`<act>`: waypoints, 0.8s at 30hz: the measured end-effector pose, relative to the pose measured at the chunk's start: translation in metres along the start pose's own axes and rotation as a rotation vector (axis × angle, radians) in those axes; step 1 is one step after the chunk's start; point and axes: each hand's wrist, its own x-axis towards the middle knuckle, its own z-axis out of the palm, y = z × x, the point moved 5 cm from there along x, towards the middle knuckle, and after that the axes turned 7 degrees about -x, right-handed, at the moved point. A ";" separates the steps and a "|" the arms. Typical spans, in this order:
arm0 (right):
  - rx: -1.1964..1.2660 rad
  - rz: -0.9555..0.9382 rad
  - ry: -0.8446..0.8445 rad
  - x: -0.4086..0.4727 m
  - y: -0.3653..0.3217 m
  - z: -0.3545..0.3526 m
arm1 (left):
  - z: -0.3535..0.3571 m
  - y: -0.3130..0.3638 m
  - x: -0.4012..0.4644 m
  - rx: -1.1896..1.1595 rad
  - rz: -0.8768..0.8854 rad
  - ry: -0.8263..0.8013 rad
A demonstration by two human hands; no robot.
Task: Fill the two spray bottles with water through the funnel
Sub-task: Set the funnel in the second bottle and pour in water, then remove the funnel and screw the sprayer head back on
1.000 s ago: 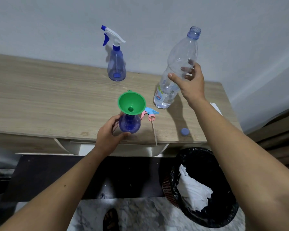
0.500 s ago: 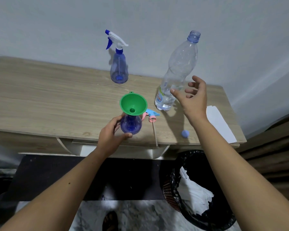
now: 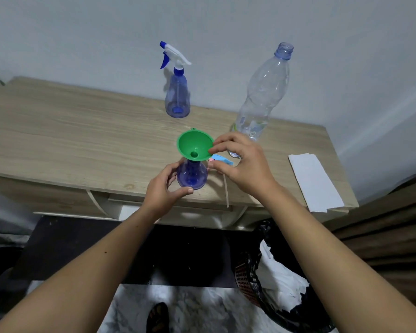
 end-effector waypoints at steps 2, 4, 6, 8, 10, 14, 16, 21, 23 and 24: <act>-0.030 -0.035 -0.019 0.004 -0.003 0.005 | 0.000 0.001 0.000 0.000 0.001 -0.003; -0.050 -0.060 -0.027 0.007 -0.004 0.006 | 0.001 0.001 -0.001 0.002 0.006 0.000; -0.065 -0.082 -0.038 0.008 -0.005 0.007 | 0.000 0.000 -0.001 0.001 0.009 0.005; -0.086 -0.105 -0.052 0.008 -0.005 0.009 | 0.000 0.000 0.000 0.008 0.011 0.007; -0.103 -0.118 -0.046 0.009 -0.005 0.009 | 0.001 0.000 -0.001 0.016 0.011 0.015; -0.067 -0.105 0.008 0.013 -0.005 0.001 | 0.001 0.000 0.000 0.021 0.014 0.021; -0.036 -0.092 0.038 0.017 -0.005 -0.005 | 0.000 -0.001 0.001 0.017 0.005 0.020; 0.047 -0.013 0.093 0.030 0.001 -0.020 | 0.000 -0.001 0.000 0.017 -0.011 0.028; 0.082 0.037 0.117 0.036 0.007 -0.022 | 0.000 -0.002 0.001 0.024 -0.015 0.031; 0.097 0.065 0.130 0.039 0.011 -0.021 | 0.000 -0.003 0.001 0.028 -0.018 0.033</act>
